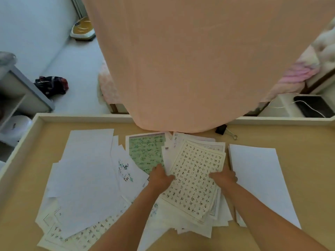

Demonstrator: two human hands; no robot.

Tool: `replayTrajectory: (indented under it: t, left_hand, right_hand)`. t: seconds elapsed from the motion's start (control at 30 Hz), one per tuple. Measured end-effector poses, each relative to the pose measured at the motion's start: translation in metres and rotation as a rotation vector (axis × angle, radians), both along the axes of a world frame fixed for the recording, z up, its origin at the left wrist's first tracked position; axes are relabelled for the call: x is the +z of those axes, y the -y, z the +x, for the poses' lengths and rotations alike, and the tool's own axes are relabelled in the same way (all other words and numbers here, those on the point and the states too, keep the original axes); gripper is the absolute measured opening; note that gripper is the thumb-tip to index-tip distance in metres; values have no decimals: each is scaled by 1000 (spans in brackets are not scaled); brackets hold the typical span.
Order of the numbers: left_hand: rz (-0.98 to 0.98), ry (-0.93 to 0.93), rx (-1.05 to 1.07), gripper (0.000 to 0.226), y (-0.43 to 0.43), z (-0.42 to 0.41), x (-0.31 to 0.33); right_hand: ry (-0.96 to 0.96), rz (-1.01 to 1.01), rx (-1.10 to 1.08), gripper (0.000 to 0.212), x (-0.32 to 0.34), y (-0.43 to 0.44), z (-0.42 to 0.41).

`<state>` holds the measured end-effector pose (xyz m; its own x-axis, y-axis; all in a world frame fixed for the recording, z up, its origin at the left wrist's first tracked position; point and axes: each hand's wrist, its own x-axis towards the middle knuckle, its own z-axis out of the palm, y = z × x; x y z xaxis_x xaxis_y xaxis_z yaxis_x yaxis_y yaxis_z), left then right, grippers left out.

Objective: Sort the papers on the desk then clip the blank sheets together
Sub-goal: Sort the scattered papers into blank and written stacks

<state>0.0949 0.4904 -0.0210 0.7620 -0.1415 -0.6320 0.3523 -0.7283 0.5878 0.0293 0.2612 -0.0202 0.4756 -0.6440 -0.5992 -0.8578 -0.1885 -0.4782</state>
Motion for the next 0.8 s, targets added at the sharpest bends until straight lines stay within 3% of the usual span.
replayTrajectory:
  t: [0.13, 0.27, 0.37, 0.5, 0.6, 0.7, 0.8]
  left_hand:
    - [64, 14, 108, 87, 29, -5, -6]
    - [36, -84, 286, 69, 35, 8, -8]
    - [-60, -221, 375, 56, 37, 16, -7]
    - [9, -257, 311, 47, 45, 14, -5]
    - [49, -198, 271, 50, 54, 5, -8]
    - [278, -88, 144, 75, 60, -8, -10]
    - [327, -7, 110, 80, 61, -22, -8]
  right_hand:
    - [77, 270, -89, 46, -7, -4, 5]
    - [18, 285, -67, 37, -10, 2, 4]
    - [-32, 261, 14, 54, -17, 7, 1]
    - [-72, 38, 174, 57, -12, 1, -2]
    - [-7, 74, 65, 64, -17, -6, -1]
    - [17, 220, -81, 46, -18, 1, 0]
    - [-21, 310, -55, 20, -15, 15, -4]
